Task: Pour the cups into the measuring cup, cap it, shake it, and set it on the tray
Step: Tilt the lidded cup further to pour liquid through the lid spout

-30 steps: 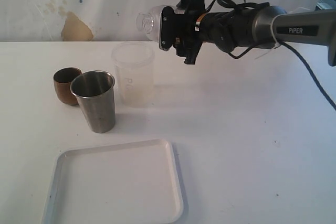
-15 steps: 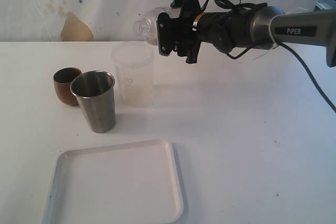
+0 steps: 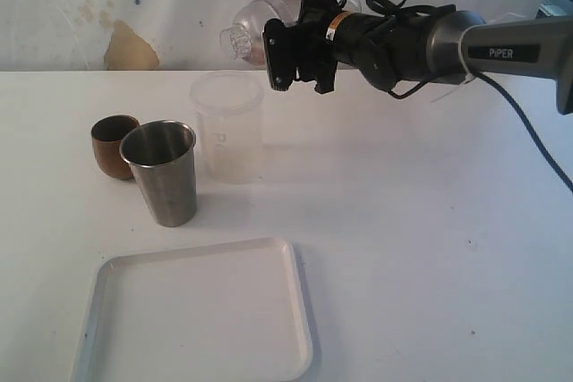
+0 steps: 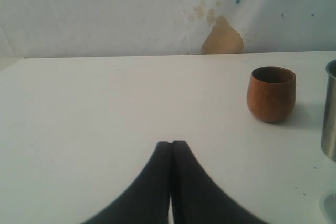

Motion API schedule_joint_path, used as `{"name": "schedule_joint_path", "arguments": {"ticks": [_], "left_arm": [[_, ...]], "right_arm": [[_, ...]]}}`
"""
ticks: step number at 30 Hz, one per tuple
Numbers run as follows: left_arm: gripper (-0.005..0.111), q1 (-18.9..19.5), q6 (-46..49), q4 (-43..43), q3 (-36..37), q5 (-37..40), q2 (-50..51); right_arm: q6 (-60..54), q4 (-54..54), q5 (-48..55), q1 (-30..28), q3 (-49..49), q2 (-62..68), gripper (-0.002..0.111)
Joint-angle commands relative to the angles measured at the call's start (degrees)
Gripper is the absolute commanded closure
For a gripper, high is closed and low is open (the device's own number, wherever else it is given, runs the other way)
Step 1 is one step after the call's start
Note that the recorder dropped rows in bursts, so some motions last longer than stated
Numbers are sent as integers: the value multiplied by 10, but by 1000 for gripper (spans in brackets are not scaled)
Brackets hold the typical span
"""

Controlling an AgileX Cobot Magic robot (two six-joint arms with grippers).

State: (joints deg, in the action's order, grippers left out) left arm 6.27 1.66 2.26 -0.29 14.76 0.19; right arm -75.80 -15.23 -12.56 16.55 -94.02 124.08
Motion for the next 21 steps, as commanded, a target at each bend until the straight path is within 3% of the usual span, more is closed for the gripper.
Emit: {"name": "schedule_joint_path", "arguments": {"ticks": [1,21], "left_arm": [[107,-1,-1,3,3,-7,-2],[107,-1,-1,3,3,-7,-2]], "right_arm": [[-5,2,-34,-1,-21,6,108],[-113,4,-57,-1,-48,20,108]]}}
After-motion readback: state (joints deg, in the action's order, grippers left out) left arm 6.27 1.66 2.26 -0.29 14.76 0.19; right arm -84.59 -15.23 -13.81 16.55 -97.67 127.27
